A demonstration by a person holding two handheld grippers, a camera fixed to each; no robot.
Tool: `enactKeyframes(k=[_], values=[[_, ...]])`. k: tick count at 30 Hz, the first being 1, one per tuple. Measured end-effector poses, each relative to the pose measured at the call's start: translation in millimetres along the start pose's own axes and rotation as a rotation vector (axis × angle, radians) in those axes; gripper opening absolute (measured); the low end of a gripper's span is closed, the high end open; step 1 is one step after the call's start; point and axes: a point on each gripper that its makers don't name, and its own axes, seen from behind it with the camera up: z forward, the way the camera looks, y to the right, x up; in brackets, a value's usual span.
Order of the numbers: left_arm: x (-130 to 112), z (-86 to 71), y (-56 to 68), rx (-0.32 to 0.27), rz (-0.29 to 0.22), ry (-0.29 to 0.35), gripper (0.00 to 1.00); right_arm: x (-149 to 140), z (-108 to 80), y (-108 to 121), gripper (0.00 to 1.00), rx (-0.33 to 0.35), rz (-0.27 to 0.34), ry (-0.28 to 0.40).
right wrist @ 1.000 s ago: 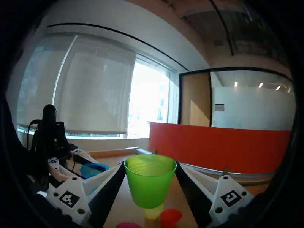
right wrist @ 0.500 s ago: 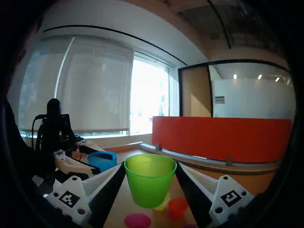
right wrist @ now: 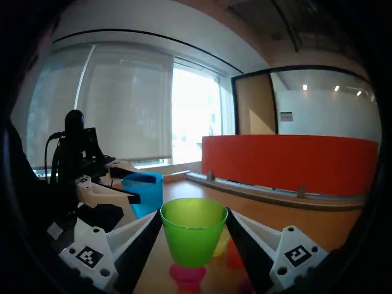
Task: Pour water
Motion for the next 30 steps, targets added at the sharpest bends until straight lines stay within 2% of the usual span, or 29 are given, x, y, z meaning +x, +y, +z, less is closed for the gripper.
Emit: enactKeyframes(k=[11, 18, 30], values=[[3.1, 6.1, -2.9, -0.004, 0.079, -0.017, 0.85, -20.0, 0.5, -8.7, 0.94, 0.027, -0.001, -0.039], [0.8, 13.1, -7.5, 0.007, 0.157, -0.044, 0.85, -26.5, 2.3, -15.2, 0.94, 0.049, -0.016, -0.064], [-0.5, 24.4, -5.2, 0.005, 0.253, -0.08, 0.85, -32.2, 5.5, -25.8, 0.94, 0.091, -0.018, -0.09]])
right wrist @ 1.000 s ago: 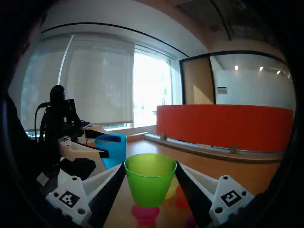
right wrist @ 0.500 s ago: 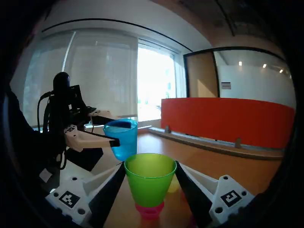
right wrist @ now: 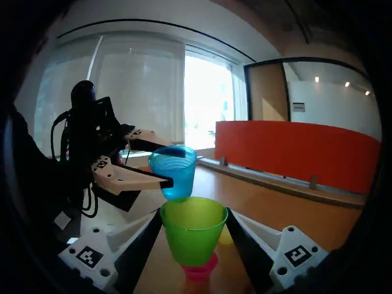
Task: Pour water
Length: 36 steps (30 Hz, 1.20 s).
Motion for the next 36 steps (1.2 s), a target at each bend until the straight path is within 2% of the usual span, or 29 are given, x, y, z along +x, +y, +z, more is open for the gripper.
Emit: enactKeyframes(k=[15, 36], values=[[7.6, 6.9, 1.2, 0.0, 0.125, -0.025, 0.85, -6.9, 3.0, -10.0, 0.94, 0.033, 0.006, -0.005], [16.7, 11.4, 7.5, -0.008, 0.264, -0.047, 0.85, -9.7, 9.2, -19.2, 0.94, 0.063, 0.002, -0.013]])
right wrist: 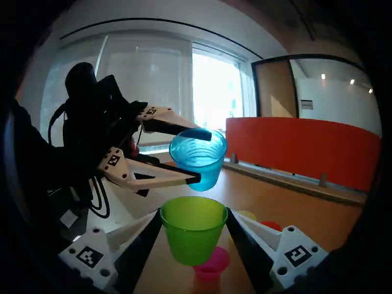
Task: Pour water
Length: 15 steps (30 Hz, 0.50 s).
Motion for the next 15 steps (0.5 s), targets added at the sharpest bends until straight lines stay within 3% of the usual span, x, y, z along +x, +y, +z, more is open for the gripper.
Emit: enactKeyframes(k=[15], values=[[6.1, 1.0, 8.2, -0.002, 0.091, -0.019, 0.85, -1.7, 3.0, 5.0, 0.94, -0.007, 0.004, 0.002]])
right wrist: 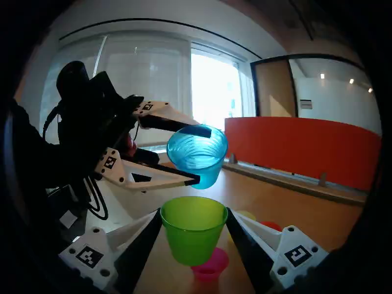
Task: Pour water
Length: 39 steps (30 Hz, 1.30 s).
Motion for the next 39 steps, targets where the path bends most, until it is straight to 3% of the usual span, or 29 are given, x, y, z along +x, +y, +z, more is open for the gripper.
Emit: enactKeyframes(k=[39], values=[[5.4, 10.6, 5.5, -0.016, 0.169, -0.037, 0.85, 3.4, 0.5, 5.4, 0.94, -0.009, -0.001, 0.01]])
